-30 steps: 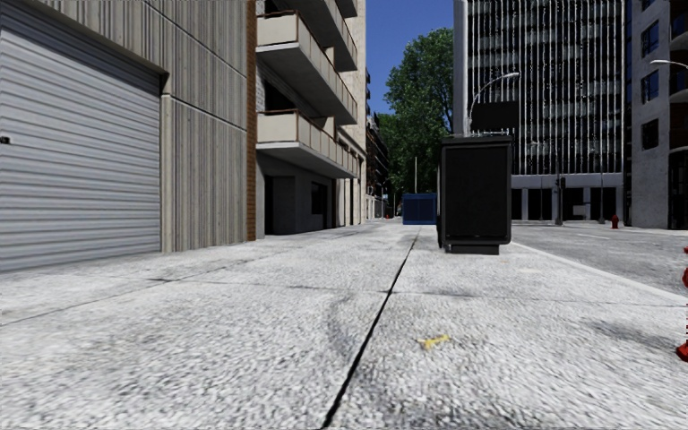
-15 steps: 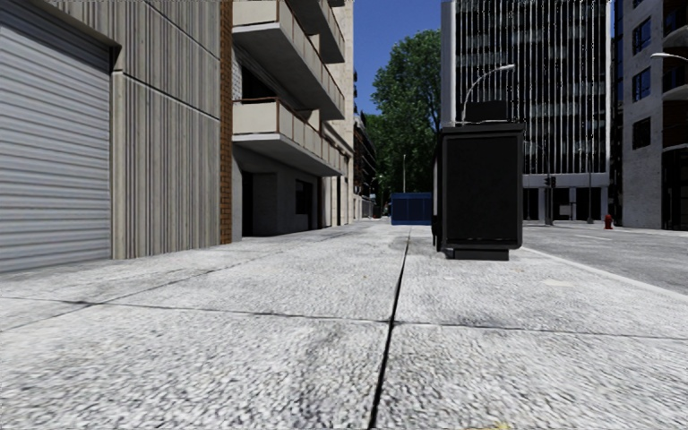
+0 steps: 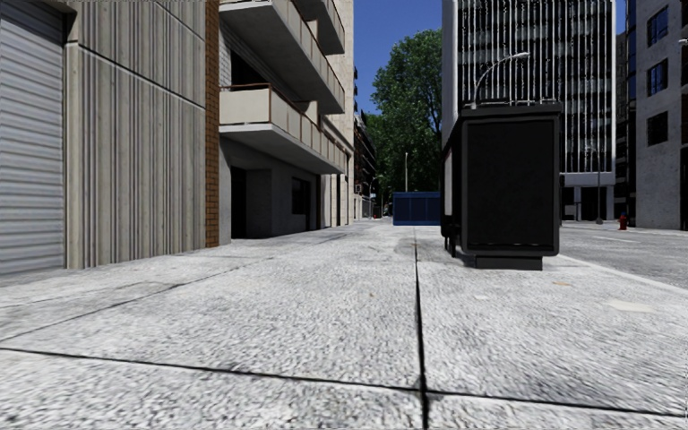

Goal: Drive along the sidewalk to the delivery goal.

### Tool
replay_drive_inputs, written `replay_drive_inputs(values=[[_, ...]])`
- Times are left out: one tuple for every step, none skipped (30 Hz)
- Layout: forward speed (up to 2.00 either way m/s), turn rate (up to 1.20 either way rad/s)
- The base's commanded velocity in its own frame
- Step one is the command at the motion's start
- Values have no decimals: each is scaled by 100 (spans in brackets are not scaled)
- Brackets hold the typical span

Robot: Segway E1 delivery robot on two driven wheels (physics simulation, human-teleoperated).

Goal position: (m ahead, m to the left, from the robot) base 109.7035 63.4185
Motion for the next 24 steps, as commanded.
replay_drive_inputs(values=[[200,0],[200,0],[200,0],[200,0],[200,0],[200,0],[200,0],[200,0],[200,0],[200,0],[200,0],[200,0],[200,0],[200,0],[200,0],[200,0],[200,0],[200,0],[200,0],[200,-4],[200,-5],[200,-6],[200,-6],[200,-7]])
